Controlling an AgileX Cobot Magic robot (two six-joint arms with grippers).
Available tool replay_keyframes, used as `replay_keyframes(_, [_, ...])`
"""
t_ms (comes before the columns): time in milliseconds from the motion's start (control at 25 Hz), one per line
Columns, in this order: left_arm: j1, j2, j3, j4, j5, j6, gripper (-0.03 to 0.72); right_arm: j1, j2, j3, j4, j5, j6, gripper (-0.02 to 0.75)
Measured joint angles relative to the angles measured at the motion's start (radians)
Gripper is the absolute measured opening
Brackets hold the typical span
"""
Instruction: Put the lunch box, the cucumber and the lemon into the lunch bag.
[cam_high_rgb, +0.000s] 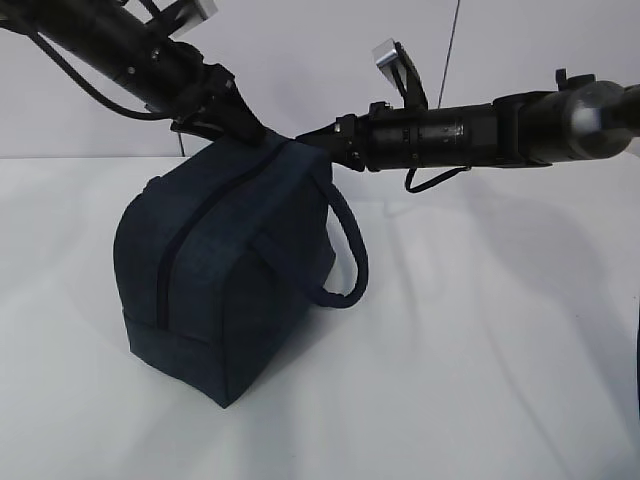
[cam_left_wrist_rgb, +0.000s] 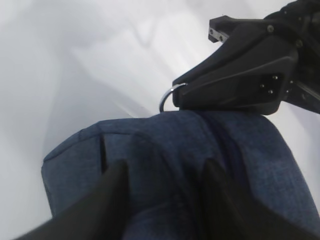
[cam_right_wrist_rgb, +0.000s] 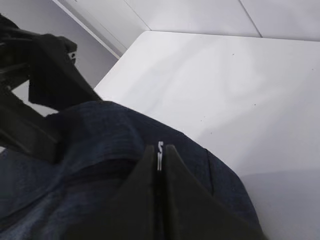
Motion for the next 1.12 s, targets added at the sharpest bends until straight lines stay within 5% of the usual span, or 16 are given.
replay_keyframes(320, [-0.009, 0.002, -0.021, 0.004, 0.016, -0.001, 0.058, 0.000, 0.000, 0.000, -0.001, 0.000, -0.002, 0.008])
replay_keyframes(1120, [-0.010, -0.030, -0.114, 0.027, 0.143, 0.027, 0.022, 0.000, 0.000, 0.000, 0.000, 0.002, -0.002, 0.008])
